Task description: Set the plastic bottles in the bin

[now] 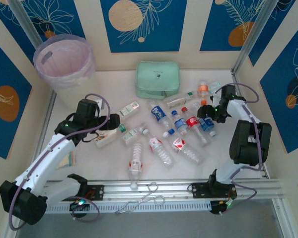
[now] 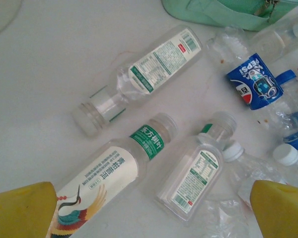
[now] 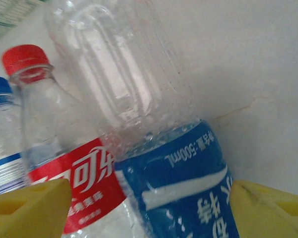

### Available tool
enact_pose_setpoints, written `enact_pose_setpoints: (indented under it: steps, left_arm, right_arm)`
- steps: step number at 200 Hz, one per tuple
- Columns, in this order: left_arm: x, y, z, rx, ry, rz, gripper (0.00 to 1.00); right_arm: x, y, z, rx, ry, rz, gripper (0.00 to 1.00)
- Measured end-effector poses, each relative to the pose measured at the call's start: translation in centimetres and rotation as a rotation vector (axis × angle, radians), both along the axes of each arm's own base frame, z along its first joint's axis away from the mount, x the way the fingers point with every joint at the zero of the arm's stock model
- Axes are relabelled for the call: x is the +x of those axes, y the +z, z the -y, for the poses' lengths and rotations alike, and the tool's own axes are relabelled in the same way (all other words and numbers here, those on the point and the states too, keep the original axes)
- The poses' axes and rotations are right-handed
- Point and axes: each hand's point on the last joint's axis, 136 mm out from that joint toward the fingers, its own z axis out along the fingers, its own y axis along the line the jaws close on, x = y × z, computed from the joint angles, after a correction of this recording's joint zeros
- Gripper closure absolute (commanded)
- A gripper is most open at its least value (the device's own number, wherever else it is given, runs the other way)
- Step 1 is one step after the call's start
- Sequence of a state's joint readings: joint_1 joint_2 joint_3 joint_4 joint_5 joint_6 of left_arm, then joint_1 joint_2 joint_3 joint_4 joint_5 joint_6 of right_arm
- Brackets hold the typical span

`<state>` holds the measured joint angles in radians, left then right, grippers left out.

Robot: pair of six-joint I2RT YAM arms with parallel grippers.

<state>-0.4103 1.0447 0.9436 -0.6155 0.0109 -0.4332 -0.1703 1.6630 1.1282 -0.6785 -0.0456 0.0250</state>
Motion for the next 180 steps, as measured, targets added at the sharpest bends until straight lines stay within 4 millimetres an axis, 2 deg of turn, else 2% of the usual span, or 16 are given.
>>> enact_pose_setpoints:
  steps: [9, 21, 31, 39, 53, 62, 69, 104, 132, 139, 151, 164, 180]
  left_arm:
    - [0.0, -0.1, 0.2, -0.009, 0.001, -0.009, 0.01]
    - [0.2, -0.1, 0.3, -0.012, 0.005, -0.026, 0.01]
    - [0.6, 0.1, 0.6, -0.012, 0.007, -0.041, 0.00]
    - [1.0, 0.5, 0.8, -0.014, 0.009, -0.048, 0.01]
    - [1.6, 1.3, 1.3, -0.023, 0.005, -0.039, 0.01]
    - [1.8, 1.6, 1.5, -0.030, 0.000, -0.034, 0.01]
    - [1.8, 1.8, 1.7, -0.038, -0.001, -0.030, 0.00]
    - [1.8, 2.0, 2.7, -0.093, -0.020, -0.044, 0.01]
    - [2.1, 3.3, 4.4, -0.194, -0.048, -0.027, 0.02]
    - [2.3, 4.0, 5.1, -0.239, -0.060, -0.013, 0.03]
    - [2.7, 5.6, 6.8, -0.338, -0.088, 0.023, 0.05]
    - [3.0, 7.4, 8.5, -0.429, -0.129, 0.057, 0.06]
    - [3.1, 9.3, 10.4, -0.513, -0.183, 0.094, 0.06]
  right_arm:
    - [0.0, -0.8, 0.0, 0.004, 0.000, -0.022, 0.17]
    - [0.1, -1.7, 0.0, 0.007, 0.004, -0.047, 0.29]
    - [0.3, -2.2, 0.0, 0.014, 0.001, -0.063, 0.32]
    - [0.8, -2.0, 0.0, 0.016, 0.006, -0.063, 0.34]
    - [1.6, -1.5, 0.3, 0.007, 0.006, -0.039, 0.53]
    - [1.8, -1.0, 0.5, 0.000, 0.003, -0.025, 0.60]
    - [1.9, -0.7, 0.6, -0.004, -0.005, -0.017, 0.62]
    - [1.4, 2.5, 1.1, -0.031, -0.029, 0.045, 0.62]
    - [0.5, 7.7, 0.1, -0.018, -0.044, 0.161, 0.63]
    - [0.4, 9.5, -0.9, 0.004, -0.040, 0.213, 0.63]
    - [0.4, 12.9, -3.7, 0.081, -0.007, 0.327, 0.63]
    - [-0.2, 16.4, -8.8, 0.220, 0.084, 0.468, 0.63]
    - [-1.8, 19.2, -14.6, 0.393, 0.211, 0.550, 0.64]
